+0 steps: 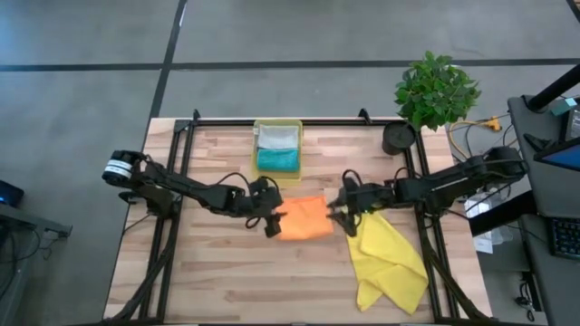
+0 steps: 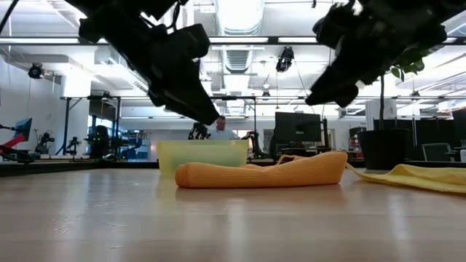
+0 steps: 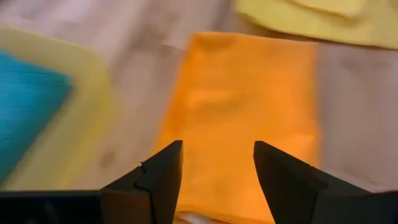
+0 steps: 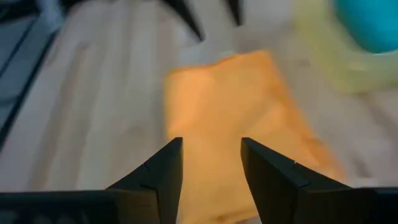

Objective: Fold microfiber towels
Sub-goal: Stack the folded orange microfiber cloth on top of the light blue microfiber cloth

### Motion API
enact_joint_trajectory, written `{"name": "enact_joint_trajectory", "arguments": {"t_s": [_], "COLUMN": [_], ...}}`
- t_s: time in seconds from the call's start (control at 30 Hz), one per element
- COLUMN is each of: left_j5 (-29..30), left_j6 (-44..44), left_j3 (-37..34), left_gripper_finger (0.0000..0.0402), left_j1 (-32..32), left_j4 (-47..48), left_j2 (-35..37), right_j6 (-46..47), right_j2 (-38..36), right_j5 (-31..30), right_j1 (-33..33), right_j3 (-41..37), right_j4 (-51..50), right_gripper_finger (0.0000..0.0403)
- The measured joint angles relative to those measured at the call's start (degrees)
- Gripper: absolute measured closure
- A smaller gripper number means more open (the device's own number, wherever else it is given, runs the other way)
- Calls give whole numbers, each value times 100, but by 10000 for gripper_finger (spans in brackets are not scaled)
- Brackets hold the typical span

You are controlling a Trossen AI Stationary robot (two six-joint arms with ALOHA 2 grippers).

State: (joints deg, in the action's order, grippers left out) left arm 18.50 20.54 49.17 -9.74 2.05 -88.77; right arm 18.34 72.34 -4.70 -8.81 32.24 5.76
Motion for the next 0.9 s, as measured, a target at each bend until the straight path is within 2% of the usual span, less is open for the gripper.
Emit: {"name": "enact_joint_trajectory", "arguments": {"t_s": [0.1,0.23,0.4,0.5,0.67,0.77,0.9], "left_j5": [-470,-576,-614,-620,-631,-630,-621], "left_j6": [8,164,748,1082,1501,1640,1616], "left_j3": [0,-4,-4,-4,-4,-4,-4], "left_gripper_finger": [217,217,217,217,217,217,217], "left_j1": [-60,-194,-327,-446,-694,-836,-1004], "left_j4": [-40,-34,-34,-62,-226,-385,-858], "left_j2": [-72,-151,-150,-144,-142,-142,-142], "right_j6": [-611,-1750,-2938,-3652,-4161,-4254,-4230], "right_j2": [47,202,697,1071,1763,2207,2479], "right_j5": [357,362,333,-6,-704,-1142,-1236], "right_j1": [-178,-489,-863,-1036,-1019,-1037,-1055], "right_j3": [-1,41,226,294,305,316,348], "right_j4": [7,49,-141,-160,284,302,319], "right_gripper_finger": [245,230,185,161,138,138,152]}}
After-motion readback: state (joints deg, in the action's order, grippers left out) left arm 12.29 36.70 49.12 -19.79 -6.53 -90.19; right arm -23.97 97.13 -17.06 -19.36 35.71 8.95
